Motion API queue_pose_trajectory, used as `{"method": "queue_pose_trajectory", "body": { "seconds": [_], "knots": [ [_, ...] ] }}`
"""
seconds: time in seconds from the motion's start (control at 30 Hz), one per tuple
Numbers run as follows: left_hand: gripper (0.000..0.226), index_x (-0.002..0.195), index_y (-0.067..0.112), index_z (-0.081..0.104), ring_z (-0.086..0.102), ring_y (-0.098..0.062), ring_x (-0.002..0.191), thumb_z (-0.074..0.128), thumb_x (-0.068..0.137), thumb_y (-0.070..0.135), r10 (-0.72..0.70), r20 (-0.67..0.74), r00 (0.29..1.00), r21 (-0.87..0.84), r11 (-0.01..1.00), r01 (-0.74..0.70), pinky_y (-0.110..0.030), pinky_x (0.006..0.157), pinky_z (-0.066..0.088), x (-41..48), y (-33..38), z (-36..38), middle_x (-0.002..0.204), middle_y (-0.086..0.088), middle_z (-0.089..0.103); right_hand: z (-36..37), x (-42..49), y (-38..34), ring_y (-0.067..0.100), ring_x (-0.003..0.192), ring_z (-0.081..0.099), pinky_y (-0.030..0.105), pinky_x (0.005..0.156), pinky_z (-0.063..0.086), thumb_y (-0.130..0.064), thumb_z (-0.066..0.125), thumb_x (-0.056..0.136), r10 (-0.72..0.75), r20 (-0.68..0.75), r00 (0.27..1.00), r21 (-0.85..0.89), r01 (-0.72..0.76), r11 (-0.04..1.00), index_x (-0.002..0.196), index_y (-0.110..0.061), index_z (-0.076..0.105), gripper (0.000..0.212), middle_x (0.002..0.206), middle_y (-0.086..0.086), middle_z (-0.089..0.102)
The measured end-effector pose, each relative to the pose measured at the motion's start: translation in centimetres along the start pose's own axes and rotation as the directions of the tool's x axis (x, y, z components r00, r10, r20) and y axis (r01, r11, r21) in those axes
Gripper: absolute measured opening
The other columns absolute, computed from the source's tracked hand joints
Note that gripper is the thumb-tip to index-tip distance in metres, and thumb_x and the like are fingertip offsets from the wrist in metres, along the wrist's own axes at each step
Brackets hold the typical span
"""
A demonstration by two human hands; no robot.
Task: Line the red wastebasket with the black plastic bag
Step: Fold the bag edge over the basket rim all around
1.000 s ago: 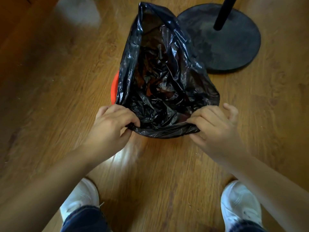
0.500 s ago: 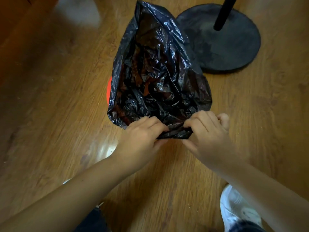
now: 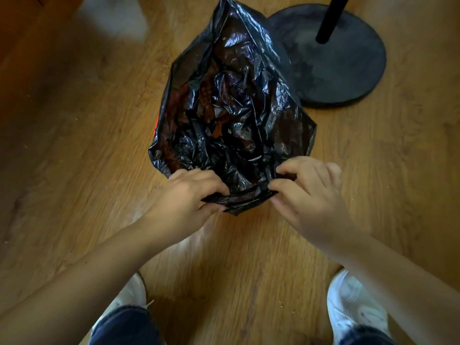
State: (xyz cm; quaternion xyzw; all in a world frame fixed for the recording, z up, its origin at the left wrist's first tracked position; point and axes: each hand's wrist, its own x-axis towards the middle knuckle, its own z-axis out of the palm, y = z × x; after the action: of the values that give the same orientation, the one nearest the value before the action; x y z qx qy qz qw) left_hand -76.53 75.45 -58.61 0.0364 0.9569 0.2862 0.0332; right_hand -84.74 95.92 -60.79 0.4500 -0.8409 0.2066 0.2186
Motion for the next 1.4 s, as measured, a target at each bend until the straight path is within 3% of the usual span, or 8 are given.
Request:
{"method": "queue_pose_trajectory", "body": {
  "seconds": [0.13, 0.27, 0.43, 0.6, 0.77, 0.93, 1.17, 1.4],
  "knots": [
    [0.023, 0.087, 0.014, 0.067, 0.060, -0.022, 0.082, 0.077, 0.067, 0.010, -0.017, -0.017, 1.000, 0.006, 1.000, 0.017, -0.034, 0.077, 0.031, -0.2, -0.3, -0.2, 0.086, 0.000, 0.067, 0.1, -0.2, 0.1, 0.015, 0.088, 0.055, 0.033, 0.077, 0.029, -0.008, 0.065, 0.078, -0.024, -0.046, 0.999, -0.005, 0.024, 1.000, 0.064, -0.013, 0.067, 0.016, 0.076, 0.003, 0.068],
    [0.024, 0.086, 0.014, 0.067, 0.060, -0.023, 0.082, 0.078, 0.065, 0.010, -0.009, -0.018, 1.000, 0.005, 1.000, 0.009, -0.033, 0.077, 0.029, -0.2, -0.8, -0.6, 0.086, -0.001, 0.068, 0.2, -1.0, 0.3, 0.020, 0.072, 0.061, 0.035, 0.075, 0.029, -0.018, 0.065, 0.080, 0.023, 0.075, 0.997, 0.041, -0.026, 0.999, 0.069, -0.014, 0.069, 0.013, 0.069, 0.003, 0.063],
    [0.041, 0.097, 0.021, 0.062, 0.052, -0.014, 0.093, 0.070, 0.065, 0.045, -0.049, -0.091, 0.995, -0.028, 0.999, 0.047, -0.033, 0.084, 0.033, 0.0, 0.7, 0.0, 0.097, 0.007, 0.062, 0.6, -0.9, -0.3, 0.015, 0.071, 0.052, 0.030, 0.074, 0.025, -0.025, 0.062, 0.081, 0.169, 0.182, 0.969, 0.146, -0.197, 0.970, 0.076, -0.015, 0.071, 0.014, 0.069, 0.001, 0.058],
    [0.026, 0.098, 0.010, 0.063, 0.058, -0.026, 0.090, 0.072, 0.073, 0.013, -0.043, -0.088, 0.995, -0.054, 0.998, 0.039, -0.042, 0.080, 0.045, 1.2, 2.6, 2.0, 0.093, -0.006, 0.065, -0.7, -0.5, -1.0, 0.015, 0.077, 0.052, 0.028, 0.073, 0.033, -0.028, 0.061, 0.082, 0.045, 0.136, 0.990, 0.251, -0.078, 0.965, 0.079, -0.010, 0.069, 0.020, 0.074, 0.005, 0.062],
    [0.019, 0.092, 0.009, 0.065, 0.058, -0.023, 0.085, 0.070, 0.073, 0.007, -0.005, -0.040, 0.999, -0.127, 0.992, 0.000, -0.038, 0.075, 0.049, 1.2, 2.5, 2.1, 0.089, -0.007, 0.063, -0.3, 0.8, -1.3, 0.022, 0.083, 0.062, 0.034, 0.078, 0.045, -0.014, 0.060, 0.082, -0.064, 0.284, 0.957, 0.325, -0.034, 0.945, 0.090, -0.005, 0.067, 0.014, 0.086, 0.009, 0.066],
    [0.020, 0.087, 0.013, 0.067, 0.060, -0.023, 0.083, 0.073, 0.071, 0.004, 0.048, 0.013, 0.999, -0.038, 0.998, -0.047, -0.039, 0.074, 0.043, 0.8, 1.4, 0.8, 0.087, -0.002, 0.065, -0.4, 0.3, 0.1, 0.021, 0.081, 0.062, 0.031, 0.082, 0.039, -0.024, 0.064, 0.079, -0.006, 0.292, 0.956, 0.206, -0.057, 0.977, 0.085, -0.008, 0.066, 0.018, 0.083, 0.005, 0.067],
    [0.025, 0.083, 0.009, 0.066, 0.058, -0.028, 0.083, 0.075, 0.065, -0.005, 0.030, 0.112, 0.993, 0.044, 0.998, -0.036, -0.032, 0.080, 0.031, 0.8, -0.5, -1.7, 0.086, -0.007, 0.067, -0.5, 0.0, 1.4, 0.021, 0.082, 0.061, 0.029, 0.081, 0.034, -0.006, 0.063, 0.072, 0.097, 0.226, 0.969, 0.127, -0.128, 0.984, 0.083, -0.007, 0.068, 0.012, 0.080, 0.004, 0.068],
    [0.036, 0.103, 0.014, 0.062, 0.052, -0.024, 0.096, 0.075, 0.070, 0.024, 0.064, 0.033, 0.997, 0.072, 0.995, -0.066, -0.036, 0.086, 0.036, 0.5, 2.0, -0.6, 0.101, -0.005, 0.062, -0.2, 0.2, 0.6, 0.023, 0.079, 0.062, 0.028, 0.079, 0.032, -0.018, 0.068, 0.070, 0.142, 0.273, 0.951, 0.149, -0.188, 0.971, 0.086, -0.008, 0.067, 0.019, 0.081, 0.005, 0.066]
  ]
}}
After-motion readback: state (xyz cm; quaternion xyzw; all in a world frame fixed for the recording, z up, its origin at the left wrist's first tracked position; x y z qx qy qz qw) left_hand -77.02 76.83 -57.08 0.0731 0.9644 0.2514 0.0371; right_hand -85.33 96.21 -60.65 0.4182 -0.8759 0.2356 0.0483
